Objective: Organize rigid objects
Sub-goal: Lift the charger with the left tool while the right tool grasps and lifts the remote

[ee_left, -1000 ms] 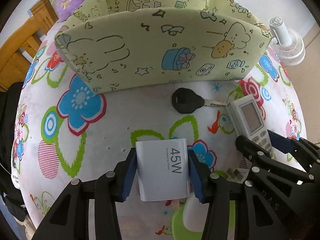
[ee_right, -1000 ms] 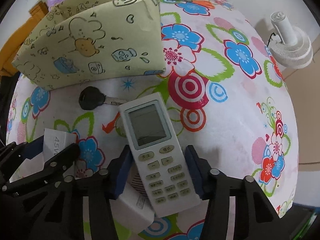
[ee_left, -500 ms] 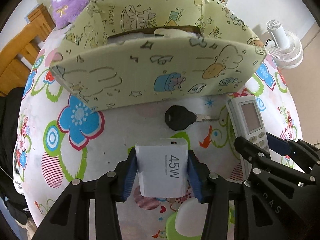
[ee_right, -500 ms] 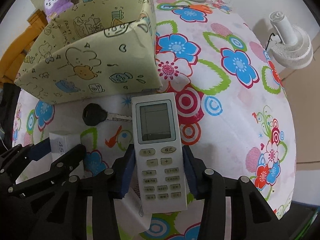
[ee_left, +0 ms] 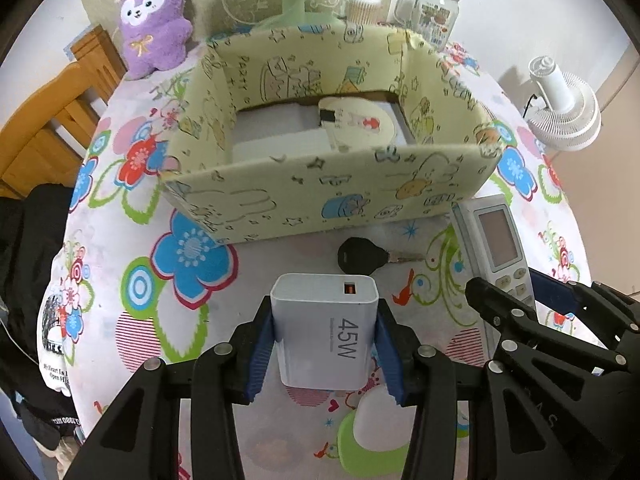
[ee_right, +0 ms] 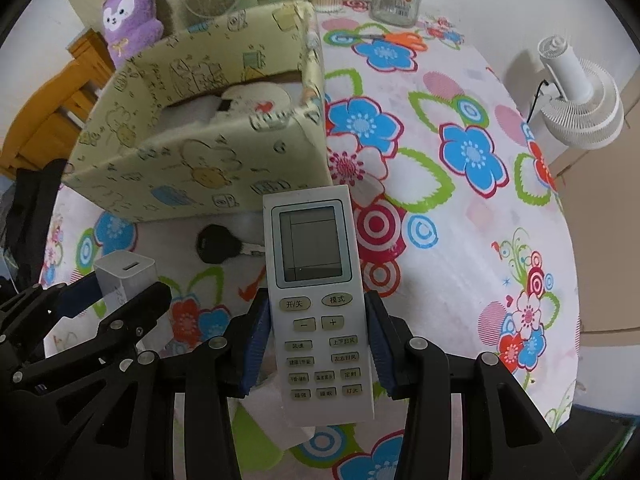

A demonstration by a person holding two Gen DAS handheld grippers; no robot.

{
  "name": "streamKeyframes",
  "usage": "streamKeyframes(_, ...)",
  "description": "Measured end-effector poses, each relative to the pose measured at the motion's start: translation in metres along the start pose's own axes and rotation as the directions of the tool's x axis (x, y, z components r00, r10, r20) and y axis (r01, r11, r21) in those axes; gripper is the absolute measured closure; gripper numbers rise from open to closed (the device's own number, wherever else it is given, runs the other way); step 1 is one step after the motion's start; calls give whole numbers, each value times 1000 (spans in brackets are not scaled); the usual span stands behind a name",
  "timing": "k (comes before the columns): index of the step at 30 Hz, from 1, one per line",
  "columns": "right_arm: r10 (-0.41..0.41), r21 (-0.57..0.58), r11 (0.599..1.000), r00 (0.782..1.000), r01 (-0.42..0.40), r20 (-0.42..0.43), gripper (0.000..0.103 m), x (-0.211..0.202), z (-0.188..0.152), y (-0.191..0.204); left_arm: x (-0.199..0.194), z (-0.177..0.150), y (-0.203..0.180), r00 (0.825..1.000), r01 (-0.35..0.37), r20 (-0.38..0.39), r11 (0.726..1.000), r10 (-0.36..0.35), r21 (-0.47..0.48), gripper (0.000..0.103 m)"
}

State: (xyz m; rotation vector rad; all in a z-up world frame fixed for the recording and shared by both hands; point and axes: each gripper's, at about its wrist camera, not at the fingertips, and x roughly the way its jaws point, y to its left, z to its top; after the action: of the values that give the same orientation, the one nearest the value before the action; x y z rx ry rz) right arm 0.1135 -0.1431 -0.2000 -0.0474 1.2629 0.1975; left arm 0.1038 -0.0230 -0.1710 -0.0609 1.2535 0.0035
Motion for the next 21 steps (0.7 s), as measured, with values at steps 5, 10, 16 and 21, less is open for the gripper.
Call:
streamKeyframes(5,9,7,1000,1000,-9,21,54,-17,2,3,-15,-13,2,1000,-4,28,1000,4,10,55)
streamKeyframes(10,6,8,1000,999,-7,44,54,-31,5,4,-26,-12,3,999,-1,50,1000,1,13,55)
streamKeyframes(16,7,11,1000,998,-8,62,54,-48,5,6,-41,-11,3,998,-5,70,1000,4,20,55)
streamKeyframes(21,0,14,1000,998,-1,69,54,-59,4,6,-51,-12,1,997,-5,81,1000,3,25,55)
